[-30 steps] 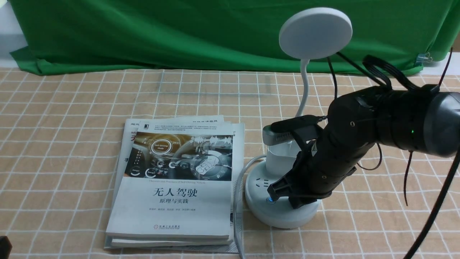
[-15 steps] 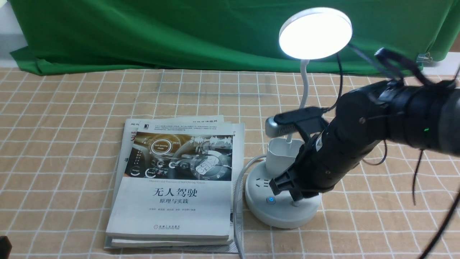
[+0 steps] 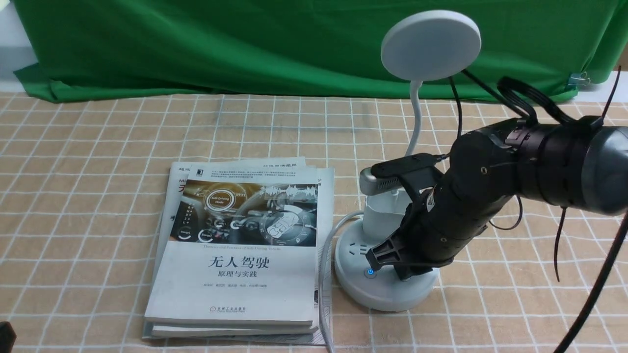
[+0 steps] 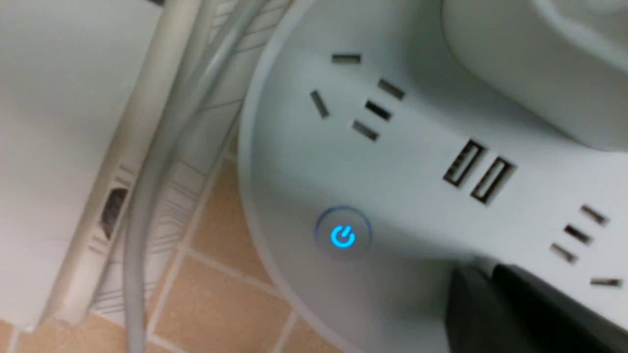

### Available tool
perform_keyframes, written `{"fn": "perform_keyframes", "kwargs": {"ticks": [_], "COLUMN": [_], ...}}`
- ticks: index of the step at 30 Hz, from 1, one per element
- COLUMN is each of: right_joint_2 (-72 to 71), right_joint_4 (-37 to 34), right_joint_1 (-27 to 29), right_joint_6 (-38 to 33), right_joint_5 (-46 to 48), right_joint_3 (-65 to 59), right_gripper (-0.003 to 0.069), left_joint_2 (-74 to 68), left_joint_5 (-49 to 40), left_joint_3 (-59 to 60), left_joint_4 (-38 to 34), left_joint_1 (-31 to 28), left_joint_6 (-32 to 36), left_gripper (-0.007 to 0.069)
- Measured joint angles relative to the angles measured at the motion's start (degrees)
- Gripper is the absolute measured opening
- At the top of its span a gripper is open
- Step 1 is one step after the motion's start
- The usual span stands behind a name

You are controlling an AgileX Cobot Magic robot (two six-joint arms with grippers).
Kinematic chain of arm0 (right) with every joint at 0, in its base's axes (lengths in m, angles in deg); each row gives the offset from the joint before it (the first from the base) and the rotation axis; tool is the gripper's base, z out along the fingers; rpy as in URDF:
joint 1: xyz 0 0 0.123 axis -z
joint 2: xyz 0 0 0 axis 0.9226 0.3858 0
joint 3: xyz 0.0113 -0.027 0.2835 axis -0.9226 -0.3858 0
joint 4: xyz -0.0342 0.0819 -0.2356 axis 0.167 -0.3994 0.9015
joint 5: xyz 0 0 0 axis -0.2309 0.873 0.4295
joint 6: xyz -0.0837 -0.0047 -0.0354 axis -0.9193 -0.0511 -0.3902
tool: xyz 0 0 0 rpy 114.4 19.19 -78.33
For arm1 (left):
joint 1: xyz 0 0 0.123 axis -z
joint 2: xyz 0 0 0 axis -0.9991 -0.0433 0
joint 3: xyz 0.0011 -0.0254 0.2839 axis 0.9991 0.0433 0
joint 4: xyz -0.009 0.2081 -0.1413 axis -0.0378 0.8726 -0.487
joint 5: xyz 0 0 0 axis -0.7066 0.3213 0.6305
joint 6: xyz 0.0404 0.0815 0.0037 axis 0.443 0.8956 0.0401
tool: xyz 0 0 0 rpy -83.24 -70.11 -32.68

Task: Turn off the desk lamp on the light coffee tablecloth by hand.
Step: 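Press the power button on the lamp base to turn the lamp off with the right gripper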

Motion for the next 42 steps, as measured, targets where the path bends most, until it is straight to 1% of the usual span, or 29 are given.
{"fn": "perform_keyframes", "kwargs": {"ticks": [7,11,25,33,38,42], "right_joint_2": [-4.9,-5.3,1.5,1.7,-1.0,-8.1], "right_joint_4": [0.0,0.0,0.2,0.3,0.2,0.2], "right_joint_1": [0.0,0.0,-0.2,-0.2,-0.2,-0.3], "right_joint_6": [0.0,0.0,0.1,0.1,0.0,0.2], "right_joint_5": [0.1,0.1,0.0,-0.4,-0.3,-0.8], "right_joint_3": [-0.1,-0.1,0.1,0.3,-0.4,-3.7], "right_gripper": [0.0049,0.0049,0.0049,0.0049,0.0049,0.0049], "left_joint_2": [0.0,0.0,0.0,0.0,0.0,0.0], "left_joint_5": [0.0,0.0,0.0,0.0,0.0,0.0], "left_joint_3": [0.0,0.0,0.0,0.0,0.0,0.0], "left_joint_4": [0.0,0.0,0.0,0.0,0.0,0.0], "left_joint_1": [0.0,0.0,0.0,0.0,0.0,0.0], "left_joint_6": [0.0,0.0,0.0,0.0,0.0,0.0], "left_gripper": [0.0005,0.0005,0.0005,0.0005,0.0005,0.0005]}}
